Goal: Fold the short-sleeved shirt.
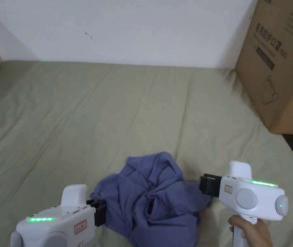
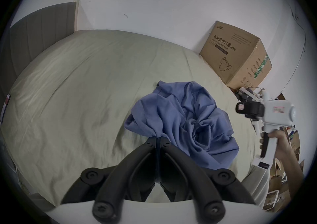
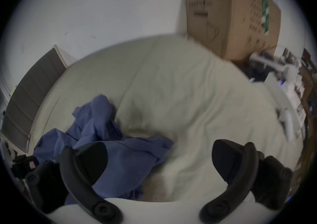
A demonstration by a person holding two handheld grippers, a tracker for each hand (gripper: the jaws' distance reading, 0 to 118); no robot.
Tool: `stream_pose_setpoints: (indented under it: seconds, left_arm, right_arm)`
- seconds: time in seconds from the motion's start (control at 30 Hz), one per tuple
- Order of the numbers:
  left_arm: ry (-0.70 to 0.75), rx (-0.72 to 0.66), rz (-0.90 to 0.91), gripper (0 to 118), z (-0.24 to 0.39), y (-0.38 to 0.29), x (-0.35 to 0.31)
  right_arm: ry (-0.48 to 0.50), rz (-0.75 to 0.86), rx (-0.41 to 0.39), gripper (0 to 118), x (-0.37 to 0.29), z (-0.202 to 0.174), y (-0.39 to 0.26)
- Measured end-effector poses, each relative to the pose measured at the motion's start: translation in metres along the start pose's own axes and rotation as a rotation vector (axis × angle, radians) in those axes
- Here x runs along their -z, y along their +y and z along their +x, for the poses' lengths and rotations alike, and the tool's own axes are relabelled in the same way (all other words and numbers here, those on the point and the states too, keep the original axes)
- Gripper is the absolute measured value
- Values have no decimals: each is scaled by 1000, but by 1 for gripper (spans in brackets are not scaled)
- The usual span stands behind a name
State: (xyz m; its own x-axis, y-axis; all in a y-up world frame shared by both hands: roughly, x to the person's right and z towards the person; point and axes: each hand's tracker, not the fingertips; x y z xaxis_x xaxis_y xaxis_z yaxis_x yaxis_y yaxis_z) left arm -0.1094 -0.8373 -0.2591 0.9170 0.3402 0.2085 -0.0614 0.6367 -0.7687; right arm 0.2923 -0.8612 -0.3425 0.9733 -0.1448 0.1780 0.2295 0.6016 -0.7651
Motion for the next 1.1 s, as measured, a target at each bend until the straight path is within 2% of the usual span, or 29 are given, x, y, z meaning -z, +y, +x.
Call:
stream_pose_setpoints:
  seconds: [0.07,0.13,0.17,0.2,0.3,0.4,0.63,0.8,0.93,1.1]
  left_arm:
    - [3,0,-3,2,-5,0,2]
    - [2,-3,-15,2,-9,0,6]
    - [-1,-3,-25,2,-11,-1,7]
    - [1,-1,-29,2,-12,-1,8]
    - [0,11,-23,2,-12,-1,8]
    - [-11,-14,-16,2,-14,0,6]
    - [-34,-56,92,2,-21,40,-16]
    - [-17,-53,243,2,-32,112,-48]
    - [32,-4,345,2,-36,182,-75]
    - [127,64,466,2,-34,280,-109]
  right_arm:
    - [8,-2,32,115,17,0,0]
    - [-11,-68,10,113,36,-3,0]
    - [-15,-79,0,108,42,-5,-1]
    - [-10,-81,-8,92,46,-6,-2]
    - [19,-96,-41,9,51,-14,-4]
    - [-11,-29,-78,8,32,-24,-3]
    - [-16,280,-203,7,-76,-34,48]
    - [-36,505,-268,7,-155,-44,107]
    - [-79,611,-319,7,-195,-53,158]
    - [-103,700,-312,7,-228,-61,221]
